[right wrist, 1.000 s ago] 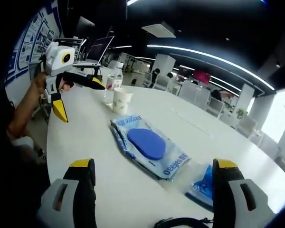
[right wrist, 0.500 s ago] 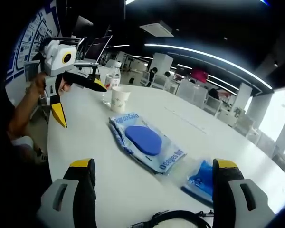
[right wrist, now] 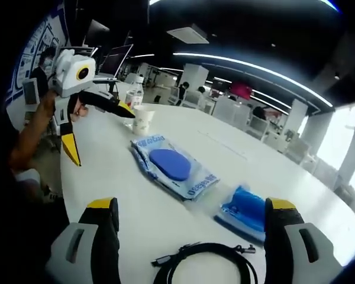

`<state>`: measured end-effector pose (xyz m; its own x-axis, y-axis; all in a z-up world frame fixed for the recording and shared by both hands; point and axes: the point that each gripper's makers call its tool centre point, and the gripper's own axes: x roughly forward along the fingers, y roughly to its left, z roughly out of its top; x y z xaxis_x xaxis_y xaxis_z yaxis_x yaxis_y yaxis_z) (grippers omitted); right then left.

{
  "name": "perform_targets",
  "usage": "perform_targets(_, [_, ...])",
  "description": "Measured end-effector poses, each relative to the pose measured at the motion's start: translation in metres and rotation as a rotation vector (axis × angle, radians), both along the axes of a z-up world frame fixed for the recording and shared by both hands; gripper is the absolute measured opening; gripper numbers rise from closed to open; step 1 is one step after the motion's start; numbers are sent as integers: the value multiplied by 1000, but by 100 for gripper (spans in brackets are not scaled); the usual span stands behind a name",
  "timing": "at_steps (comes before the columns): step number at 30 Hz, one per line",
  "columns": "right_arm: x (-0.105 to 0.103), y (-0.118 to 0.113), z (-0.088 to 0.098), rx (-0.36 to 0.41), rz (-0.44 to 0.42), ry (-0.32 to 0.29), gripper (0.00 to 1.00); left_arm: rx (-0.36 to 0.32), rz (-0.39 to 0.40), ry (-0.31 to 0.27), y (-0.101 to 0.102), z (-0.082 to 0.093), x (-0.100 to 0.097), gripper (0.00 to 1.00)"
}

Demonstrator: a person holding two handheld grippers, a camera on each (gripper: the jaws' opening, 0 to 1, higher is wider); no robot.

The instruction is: Arrange the tabletop items into an orderly group along one side of the table until the central work area is clear of visible clutter.

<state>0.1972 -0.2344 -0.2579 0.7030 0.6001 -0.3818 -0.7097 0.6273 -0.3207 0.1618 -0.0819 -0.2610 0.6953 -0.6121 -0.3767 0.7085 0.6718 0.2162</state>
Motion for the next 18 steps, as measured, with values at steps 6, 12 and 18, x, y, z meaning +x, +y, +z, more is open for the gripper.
perform_targets(6, [-4,-15,-1,2,-26,5,100,7,-31,13,-16,-4,2,100])
perform_targets(12, [-7,-31,-3,13,-48,18,99,20,-72,35,-34,-13,0,100])
perform_targets(18, [-6,-46,-8,13,-79,31,98,32,-108,49,-51,-20,-3,100])
